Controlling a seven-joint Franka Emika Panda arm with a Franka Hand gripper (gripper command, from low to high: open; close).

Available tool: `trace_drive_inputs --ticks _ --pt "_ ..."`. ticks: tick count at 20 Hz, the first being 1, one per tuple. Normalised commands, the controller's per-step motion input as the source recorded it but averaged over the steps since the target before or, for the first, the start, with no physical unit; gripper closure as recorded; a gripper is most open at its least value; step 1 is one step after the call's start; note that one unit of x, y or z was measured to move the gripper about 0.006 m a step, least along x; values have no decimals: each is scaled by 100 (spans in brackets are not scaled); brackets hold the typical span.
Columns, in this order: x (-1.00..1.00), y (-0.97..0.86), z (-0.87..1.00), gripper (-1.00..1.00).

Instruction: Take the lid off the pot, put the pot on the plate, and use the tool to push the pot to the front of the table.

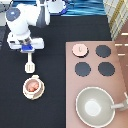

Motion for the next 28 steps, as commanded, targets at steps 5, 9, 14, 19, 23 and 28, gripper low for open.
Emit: trace_drive_inputs --ticks 5,9,14,19,23,28 --pt "94 -5 -5 100" --pt "99 0 -12 100" --pt "100 7 -1 100" --pt "100 15 0 100" --pt "100 24 8 100" --pt "100 32 27 100"
